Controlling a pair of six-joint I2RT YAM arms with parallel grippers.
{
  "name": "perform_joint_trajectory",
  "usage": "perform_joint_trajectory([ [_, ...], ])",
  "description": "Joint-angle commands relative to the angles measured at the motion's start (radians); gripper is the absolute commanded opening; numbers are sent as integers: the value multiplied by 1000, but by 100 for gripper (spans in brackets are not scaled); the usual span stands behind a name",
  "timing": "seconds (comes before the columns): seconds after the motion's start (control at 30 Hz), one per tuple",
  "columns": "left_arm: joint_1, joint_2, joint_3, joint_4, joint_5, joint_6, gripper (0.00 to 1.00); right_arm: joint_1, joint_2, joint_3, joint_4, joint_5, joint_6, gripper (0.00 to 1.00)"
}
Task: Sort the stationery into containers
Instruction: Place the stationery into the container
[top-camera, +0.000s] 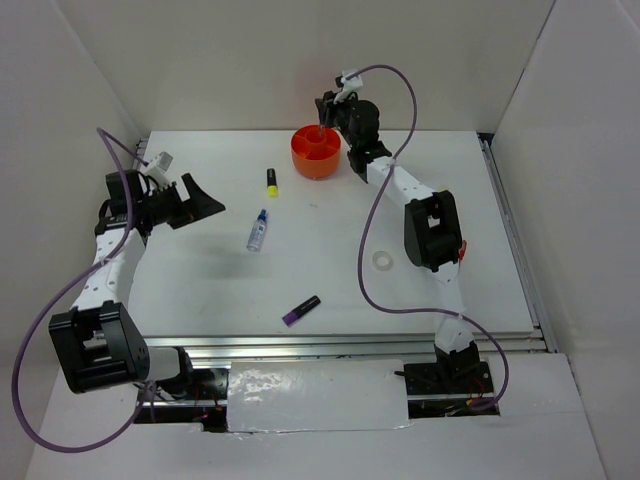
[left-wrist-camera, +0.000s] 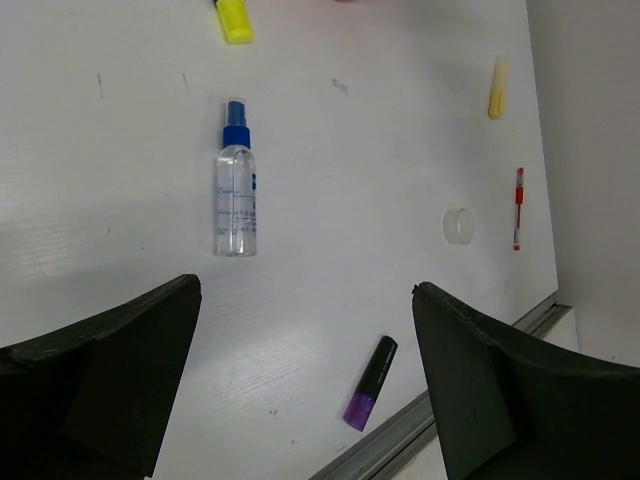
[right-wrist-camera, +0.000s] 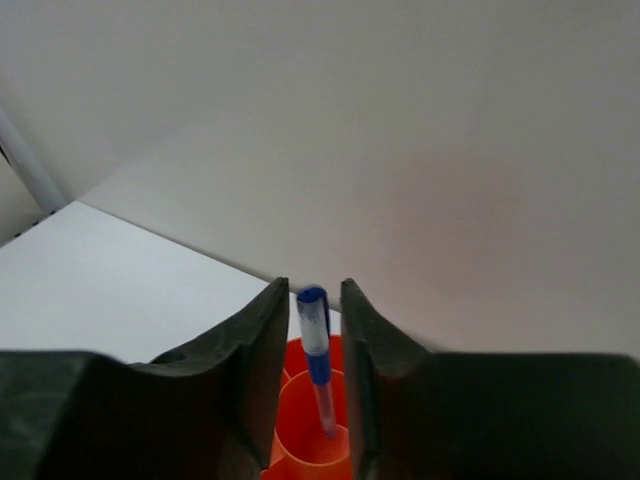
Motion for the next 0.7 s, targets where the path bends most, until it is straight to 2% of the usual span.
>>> perform_joint_trajectory([
  [0.0,-3,16,37,0,4,41,99,0,16,-1,76,4,-5,37],
  [0.1,-5,22,52,-24,-10,55,99,0,19,-2,68,13,-4,49],
  [0.17,-3,20,57,-38,-14,66,99,0,13,2,49,16,-1,53],
  [0.33,-3,5,72,-59,-11,74,99,-17,-97,-42,-23,50,33,54],
  [0.4,-2,-10,83,-70,-14,93,99,-50,-232,-111,-100,45,88,52],
  [0.43,-5,-23,85,-78,-34,98,99,-67,-286,-195,-158,-8,97,50],
  [0.5,-12,-29,94,-102,-53,136,99,-116,-438,-261,-262,-40,97,48],
  [0.57,-20,-34,109,-153,-88,169,99,-161,-561,-306,-477,-112,56,45],
  [0.6,-32,-38,112,-164,-99,195,99,-206,-597,-316,-648,-142,38,45],
  [0.67,-54,-44,109,-194,-137,234,99,-257,-669,-307,-834,-148,-55,44],
])
